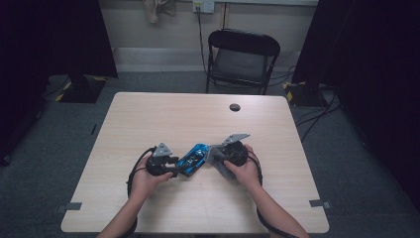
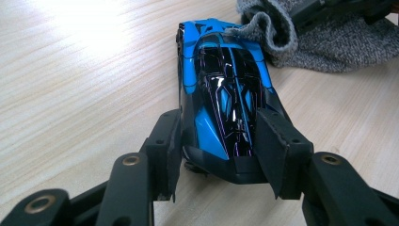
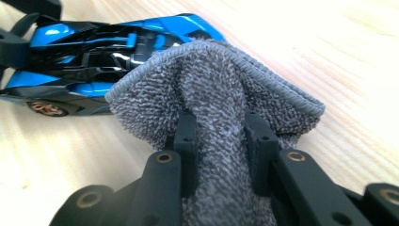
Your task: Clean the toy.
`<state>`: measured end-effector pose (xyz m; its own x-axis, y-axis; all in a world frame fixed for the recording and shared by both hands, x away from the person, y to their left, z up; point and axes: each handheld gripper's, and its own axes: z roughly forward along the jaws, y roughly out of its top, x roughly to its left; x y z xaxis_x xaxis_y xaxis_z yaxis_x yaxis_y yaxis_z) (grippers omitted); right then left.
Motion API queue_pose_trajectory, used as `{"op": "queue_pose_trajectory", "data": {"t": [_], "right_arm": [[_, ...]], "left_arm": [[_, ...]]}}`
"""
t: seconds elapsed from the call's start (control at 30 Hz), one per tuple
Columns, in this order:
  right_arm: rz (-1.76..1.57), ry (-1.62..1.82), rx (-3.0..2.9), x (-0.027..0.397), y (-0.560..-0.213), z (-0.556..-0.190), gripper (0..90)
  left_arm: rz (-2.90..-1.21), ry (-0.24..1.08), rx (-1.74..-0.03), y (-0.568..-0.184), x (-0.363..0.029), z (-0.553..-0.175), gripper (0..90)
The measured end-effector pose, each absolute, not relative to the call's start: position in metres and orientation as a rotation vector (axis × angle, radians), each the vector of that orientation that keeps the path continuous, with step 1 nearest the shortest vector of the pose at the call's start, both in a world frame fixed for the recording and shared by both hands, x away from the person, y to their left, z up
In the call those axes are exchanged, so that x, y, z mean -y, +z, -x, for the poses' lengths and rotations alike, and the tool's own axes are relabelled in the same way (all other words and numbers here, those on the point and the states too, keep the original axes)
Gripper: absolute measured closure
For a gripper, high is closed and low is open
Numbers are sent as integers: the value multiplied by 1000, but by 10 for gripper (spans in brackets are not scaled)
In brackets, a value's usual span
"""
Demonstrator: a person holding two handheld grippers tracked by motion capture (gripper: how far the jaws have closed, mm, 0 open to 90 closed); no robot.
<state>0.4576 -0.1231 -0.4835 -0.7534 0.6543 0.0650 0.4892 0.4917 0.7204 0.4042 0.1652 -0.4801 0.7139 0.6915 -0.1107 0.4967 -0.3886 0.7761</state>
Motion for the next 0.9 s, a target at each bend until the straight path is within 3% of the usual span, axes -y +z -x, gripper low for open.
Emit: {"op": "queue_pose_trajectory", "data": {"t": [0.9], "right_arm": [[-1024, 1048, -2465, 143, -475, -454, 714]], "left_arm": [[-2055, 282, -914, -481, -166, -403, 524]]}}
